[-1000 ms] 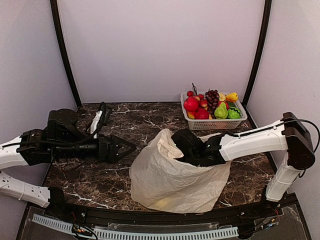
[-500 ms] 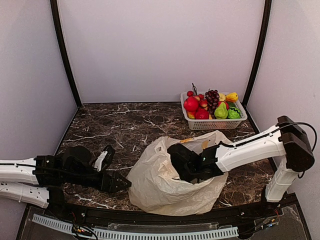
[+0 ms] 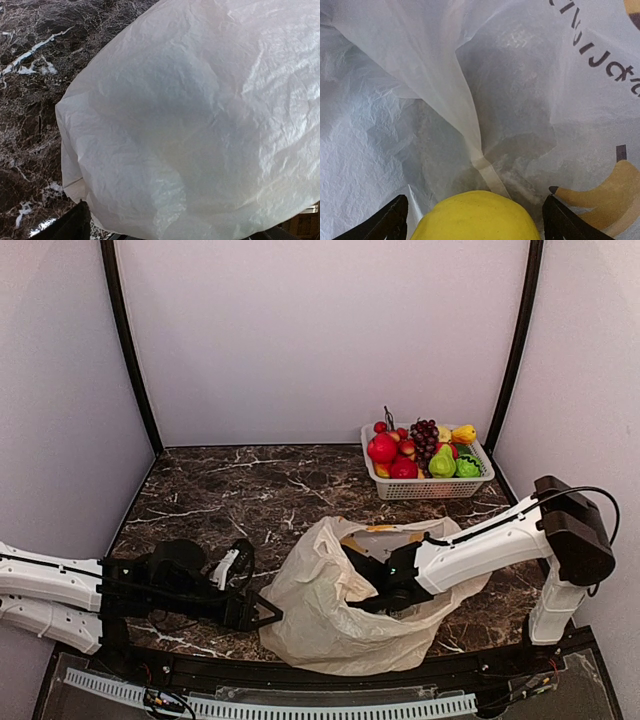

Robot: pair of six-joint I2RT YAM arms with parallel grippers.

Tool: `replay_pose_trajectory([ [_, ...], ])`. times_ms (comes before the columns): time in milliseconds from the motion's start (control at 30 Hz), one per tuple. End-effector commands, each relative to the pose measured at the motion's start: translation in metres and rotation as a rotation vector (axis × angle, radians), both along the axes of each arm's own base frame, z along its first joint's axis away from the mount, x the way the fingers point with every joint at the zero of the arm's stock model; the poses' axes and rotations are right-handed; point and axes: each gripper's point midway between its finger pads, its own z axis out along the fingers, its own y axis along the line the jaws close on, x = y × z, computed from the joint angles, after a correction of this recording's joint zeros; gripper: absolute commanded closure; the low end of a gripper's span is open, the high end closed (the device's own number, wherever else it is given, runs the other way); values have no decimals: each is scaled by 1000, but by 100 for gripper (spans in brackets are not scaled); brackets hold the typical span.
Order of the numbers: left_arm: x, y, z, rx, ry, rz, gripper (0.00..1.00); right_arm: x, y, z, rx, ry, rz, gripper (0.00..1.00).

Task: Untie the knot of the plastic bag and take out the fruit
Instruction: Reach into the gripper in the takeout bag, then pick up the fake fruit from the takeout bag.

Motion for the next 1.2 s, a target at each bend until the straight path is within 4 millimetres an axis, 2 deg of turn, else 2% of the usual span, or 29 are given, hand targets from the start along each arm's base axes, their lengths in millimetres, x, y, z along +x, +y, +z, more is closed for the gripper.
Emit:
replay_pose_trajectory([
  [0, 2, -7, 3, -31, -33, -25, 15, -4, -3, -15, -66, -6, -14, 11],
  [233, 5, -7, -1, -23, -37, -11, 48, -7, -9, -19, -93, 1, -26, 20],
  [400, 7, -3, -2, -14, -42, 11, 79, -5, -11, -10, -82, -11, -38, 41],
  [533, 11, 3, -5, 7, -46, 43, 95, -2, -8, 10, -43, -29, -53, 62],
  [600, 12, 6, -5, 13, -50, 59, 99, 1, -7, 19, -28, -39, -65, 69],
  [700, 14, 9, -4, 12, -58, 77, 99, 5, -7, 35, 1, -59, -92, 73],
  [1000, 18, 16, 0, 12, -76, 107, 99, 23, -14, 68, 56, -136, -182, 74],
  [1067, 19, 17, 0, 21, -79, 118, 99, 34, -22, 74, 53, -180, -242, 74],
  [1167, 26, 28, -5, 83, -90, 167, 99, 43, -30, 97, 105, -225, -303, 74],
])
